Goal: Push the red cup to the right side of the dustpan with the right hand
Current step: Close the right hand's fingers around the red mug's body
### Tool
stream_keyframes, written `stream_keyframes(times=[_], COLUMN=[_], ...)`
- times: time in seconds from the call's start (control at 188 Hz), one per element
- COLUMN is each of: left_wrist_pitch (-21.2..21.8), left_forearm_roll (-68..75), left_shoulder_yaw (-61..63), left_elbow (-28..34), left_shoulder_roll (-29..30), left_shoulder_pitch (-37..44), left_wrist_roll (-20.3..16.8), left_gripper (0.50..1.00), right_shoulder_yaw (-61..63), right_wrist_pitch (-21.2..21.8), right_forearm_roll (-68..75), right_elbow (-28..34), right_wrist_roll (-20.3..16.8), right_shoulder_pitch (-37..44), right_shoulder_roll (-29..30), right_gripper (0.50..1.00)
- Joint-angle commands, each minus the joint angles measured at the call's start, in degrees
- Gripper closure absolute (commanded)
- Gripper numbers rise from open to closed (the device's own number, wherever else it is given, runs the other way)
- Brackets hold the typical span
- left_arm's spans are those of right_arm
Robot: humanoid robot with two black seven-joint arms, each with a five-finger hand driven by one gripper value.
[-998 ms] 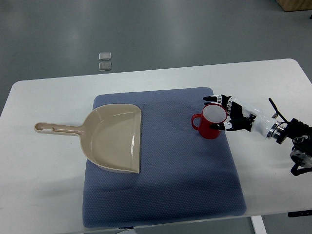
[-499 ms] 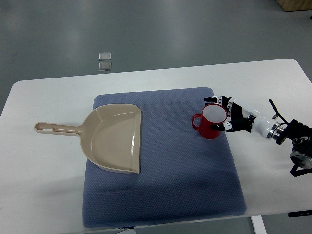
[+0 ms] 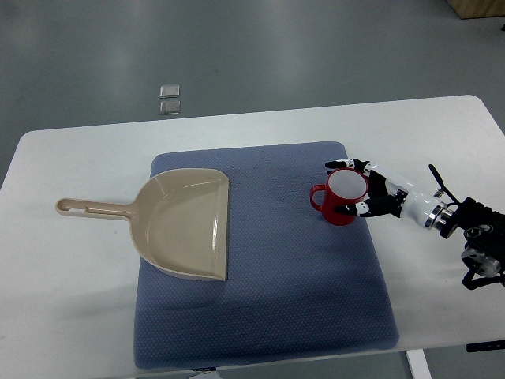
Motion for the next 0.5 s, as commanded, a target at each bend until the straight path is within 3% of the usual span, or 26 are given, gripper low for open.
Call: stream_keyframes(times=[0.0, 0.493], left_wrist_pitch=[-0.01, 0.07], left_forearm_roll=[0.0, 0.0], left_shoulder_yaw=[0.01, 0.01], left_elbow=[0.0, 0.0], left_shoulder_roll=[0.0, 0.0], left_shoulder_pitch=[0.0, 0.0], left_wrist_roll=[0.0, 0.0], left_gripper=[0.5, 0.5], right_shoulder_yaw=[0.0, 0.08], right_wrist_pitch=[-0.12, -2.05], right_forearm_roll=[0.0, 0.0], right_elbow=[-0.1, -1.68], right_wrist_roll=[0.0, 0.0], right_shoulder_pitch=[0.0, 0.35], right_shoulder_roll=[0.48, 2.94], right_gripper=[0.585, 0.587])
